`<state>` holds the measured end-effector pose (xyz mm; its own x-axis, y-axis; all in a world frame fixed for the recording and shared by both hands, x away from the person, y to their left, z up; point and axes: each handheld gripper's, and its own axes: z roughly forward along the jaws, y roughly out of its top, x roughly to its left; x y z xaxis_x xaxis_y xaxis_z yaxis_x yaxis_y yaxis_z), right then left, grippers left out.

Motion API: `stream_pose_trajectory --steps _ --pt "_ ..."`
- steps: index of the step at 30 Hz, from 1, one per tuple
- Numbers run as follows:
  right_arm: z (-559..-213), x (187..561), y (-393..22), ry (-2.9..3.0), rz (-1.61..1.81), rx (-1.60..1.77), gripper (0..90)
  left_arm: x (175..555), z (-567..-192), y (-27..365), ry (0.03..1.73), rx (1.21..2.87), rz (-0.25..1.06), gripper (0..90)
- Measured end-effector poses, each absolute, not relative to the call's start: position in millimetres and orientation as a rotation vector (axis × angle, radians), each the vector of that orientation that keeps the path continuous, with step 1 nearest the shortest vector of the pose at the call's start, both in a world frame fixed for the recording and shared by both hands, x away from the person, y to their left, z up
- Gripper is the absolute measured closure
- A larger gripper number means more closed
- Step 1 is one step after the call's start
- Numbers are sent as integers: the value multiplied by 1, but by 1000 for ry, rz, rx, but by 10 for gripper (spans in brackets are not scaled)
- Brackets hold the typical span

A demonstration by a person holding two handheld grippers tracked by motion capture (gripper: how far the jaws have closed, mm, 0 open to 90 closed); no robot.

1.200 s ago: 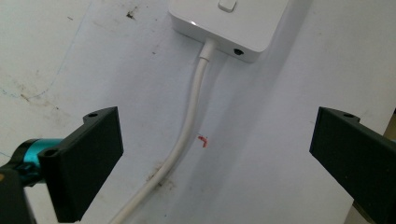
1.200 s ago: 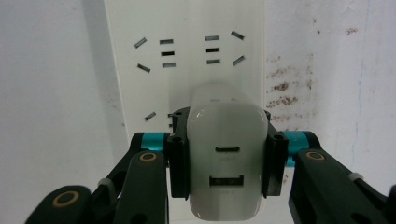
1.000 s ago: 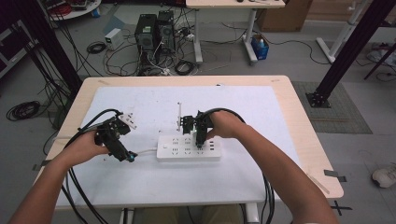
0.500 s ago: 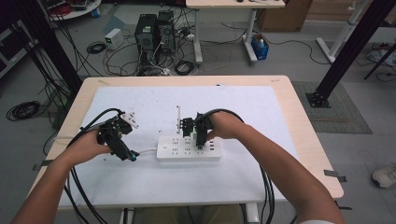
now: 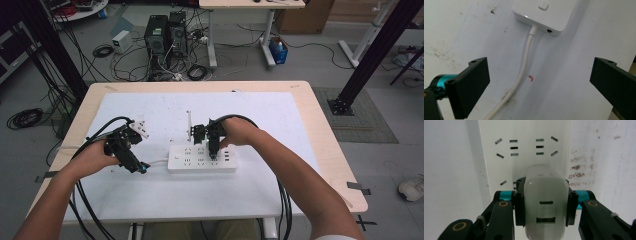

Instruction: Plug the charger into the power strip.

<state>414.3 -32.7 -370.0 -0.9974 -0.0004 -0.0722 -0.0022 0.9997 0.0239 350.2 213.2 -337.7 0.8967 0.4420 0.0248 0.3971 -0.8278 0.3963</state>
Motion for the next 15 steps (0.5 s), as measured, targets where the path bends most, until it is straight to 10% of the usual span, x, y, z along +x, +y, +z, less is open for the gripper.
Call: stream_pose_trajectory --steps 15 --pt "-372 420 -36 3101 93 17 628 348 -338 215 618 2671 163 27"
